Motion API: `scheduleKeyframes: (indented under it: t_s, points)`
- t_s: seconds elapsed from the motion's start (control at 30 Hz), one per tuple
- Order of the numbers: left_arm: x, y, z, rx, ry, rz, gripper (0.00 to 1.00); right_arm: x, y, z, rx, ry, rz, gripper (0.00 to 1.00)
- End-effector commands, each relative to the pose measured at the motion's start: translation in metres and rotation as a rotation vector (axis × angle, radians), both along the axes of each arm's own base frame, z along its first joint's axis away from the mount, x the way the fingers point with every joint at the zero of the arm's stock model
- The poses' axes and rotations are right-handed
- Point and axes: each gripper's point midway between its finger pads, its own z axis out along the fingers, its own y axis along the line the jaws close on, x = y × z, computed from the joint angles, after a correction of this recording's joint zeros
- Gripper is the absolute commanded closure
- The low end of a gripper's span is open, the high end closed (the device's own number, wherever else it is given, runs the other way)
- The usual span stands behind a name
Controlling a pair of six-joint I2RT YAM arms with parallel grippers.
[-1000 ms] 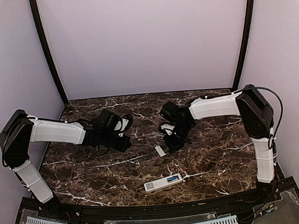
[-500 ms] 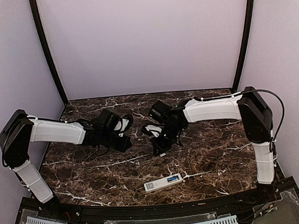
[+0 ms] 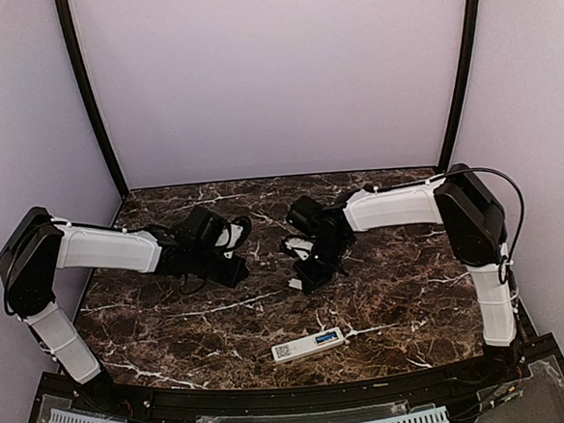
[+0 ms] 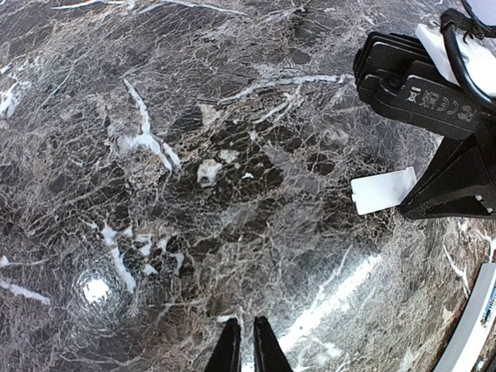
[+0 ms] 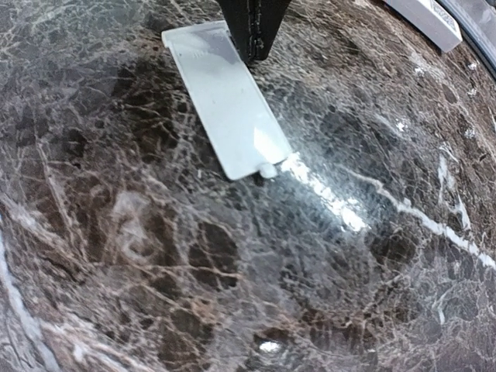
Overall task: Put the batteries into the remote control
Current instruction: Adjust the battery cover at the center of the board.
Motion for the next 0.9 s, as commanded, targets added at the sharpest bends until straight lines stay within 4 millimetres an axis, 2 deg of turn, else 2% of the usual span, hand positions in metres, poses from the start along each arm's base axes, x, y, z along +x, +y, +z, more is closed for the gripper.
scheduleKeyframes:
  t_s: [0.0,0.07,0.17,0.3,0.37,0.43,0.63,0.73,0.87]
  points:
    - [-0.001,0.001,0.005,-0.001,0.006,-0.007,0.93,0.006,-0.038,-0.005,-0.115,-0.026,-0.048,1.0]
    - [-0.001,0.0,0.004,-0.001,0.008,-0.01,0.93,0.011,-0.042,-0.003,-0.113,-0.03,-0.056,1.0]
    - [-0.001,-0.003,0.005,-0.018,0.019,-0.013,0.93,0.012,-0.034,0.008,-0.069,-0.027,-0.034,1.0]
    - [-0.006,-0.013,0.007,-0.091,0.058,-0.003,0.92,0.015,-0.019,0.035,0.024,-0.031,-0.039,1.0]
    - [-0.01,-0.018,0.008,-0.127,0.076,-0.002,0.91,0.021,-0.02,0.045,0.04,-0.046,-0.078,0.89]
    - [-0.016,-0.023,0.009,-0.144,0.083,-0.009,0.9,0.029,-0.024,0.05,0.046,-0.06,-0.126,0.84]
    - [-0.037,-0.04,-0.004,-0.078,0.077,-0.08,0.88,0.046,-0.032,0.036,0.008,-0.056,-0.195,0.76]
    - [-0.041,-0.043,-0.01,-0.065,0.081,-0.092,0.88,0.048,-0.03,0.026,-0.004,-0.042,-0.186,0.76]
    - [-0.044,-0.047,-0.019,-0.054,0.097,-0.105,0.88,0.048,-0.026,0.019,-0.001,-0.028,-0.179,0.81]
